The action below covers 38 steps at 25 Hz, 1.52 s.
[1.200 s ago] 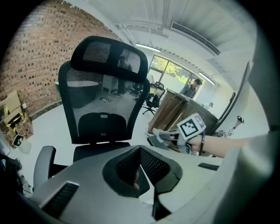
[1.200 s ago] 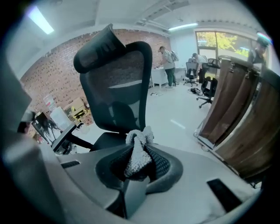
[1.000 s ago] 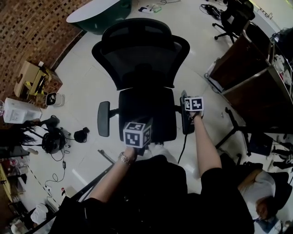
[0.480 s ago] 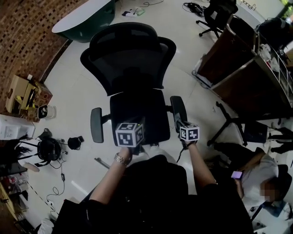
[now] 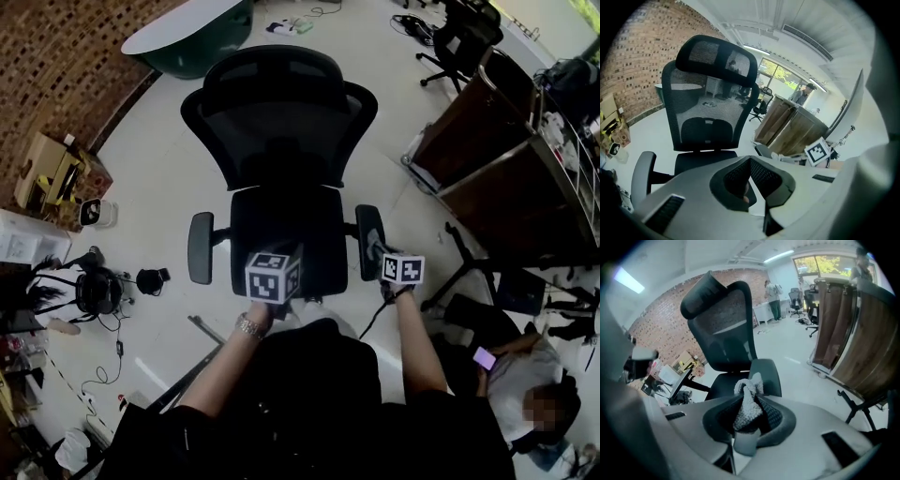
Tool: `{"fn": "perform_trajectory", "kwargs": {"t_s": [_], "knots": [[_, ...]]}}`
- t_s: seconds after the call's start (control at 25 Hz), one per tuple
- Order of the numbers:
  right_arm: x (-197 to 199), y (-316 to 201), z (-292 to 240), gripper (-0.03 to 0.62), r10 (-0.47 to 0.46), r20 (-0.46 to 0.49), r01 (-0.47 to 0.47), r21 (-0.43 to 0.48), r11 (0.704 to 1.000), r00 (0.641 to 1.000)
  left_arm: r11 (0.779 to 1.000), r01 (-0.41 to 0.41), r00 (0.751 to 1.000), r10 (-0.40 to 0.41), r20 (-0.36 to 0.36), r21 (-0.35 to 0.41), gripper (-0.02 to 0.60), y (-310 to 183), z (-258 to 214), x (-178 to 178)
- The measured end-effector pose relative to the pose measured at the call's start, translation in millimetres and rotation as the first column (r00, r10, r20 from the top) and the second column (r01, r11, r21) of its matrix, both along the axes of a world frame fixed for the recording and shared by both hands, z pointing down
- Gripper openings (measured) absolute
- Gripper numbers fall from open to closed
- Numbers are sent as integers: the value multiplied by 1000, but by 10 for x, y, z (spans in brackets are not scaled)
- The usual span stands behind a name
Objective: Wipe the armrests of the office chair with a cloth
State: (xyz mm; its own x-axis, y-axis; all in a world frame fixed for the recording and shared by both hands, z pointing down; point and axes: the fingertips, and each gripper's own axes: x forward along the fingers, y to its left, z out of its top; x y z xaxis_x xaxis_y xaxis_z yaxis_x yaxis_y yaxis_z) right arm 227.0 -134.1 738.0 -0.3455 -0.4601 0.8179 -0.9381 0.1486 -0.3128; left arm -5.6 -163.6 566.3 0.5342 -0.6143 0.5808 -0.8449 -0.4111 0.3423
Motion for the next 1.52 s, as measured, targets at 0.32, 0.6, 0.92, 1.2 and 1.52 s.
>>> {"fn": "perform_trajectory", "kwargs": {"t_s": [0.32, 0.6, 0.92, 1.2, 1.52], "knots": [[108, -1316, 177, 66, -7, -57, 4, -62, 998, 998, 987, 159, 986, -158, 50, -13, 6, 111, 4, -709], [153, -1036, 302, 67, -24, -69, 21, -40, 999, 997, 981, 189, 981, -186, 61, -34, 6, 287, 86, -857], [248, -262, 296, 67, 77, -37, -78, -17, 997, 996, 998, 65, 998, -65, 24, -10, 6, 271, 50, -441], [236, 542, 313, 67, 195, -16, -195, -46, 980, 981, 1000, -3, 1000, 3, -13, 15, 6, 200, -38, -179], [-252, 1188, 368, 69, 258, 36, -253, -99, 962, 965, 1000, -15, 999, 16, -39, 16, 6, 323, -6, -186]]}}
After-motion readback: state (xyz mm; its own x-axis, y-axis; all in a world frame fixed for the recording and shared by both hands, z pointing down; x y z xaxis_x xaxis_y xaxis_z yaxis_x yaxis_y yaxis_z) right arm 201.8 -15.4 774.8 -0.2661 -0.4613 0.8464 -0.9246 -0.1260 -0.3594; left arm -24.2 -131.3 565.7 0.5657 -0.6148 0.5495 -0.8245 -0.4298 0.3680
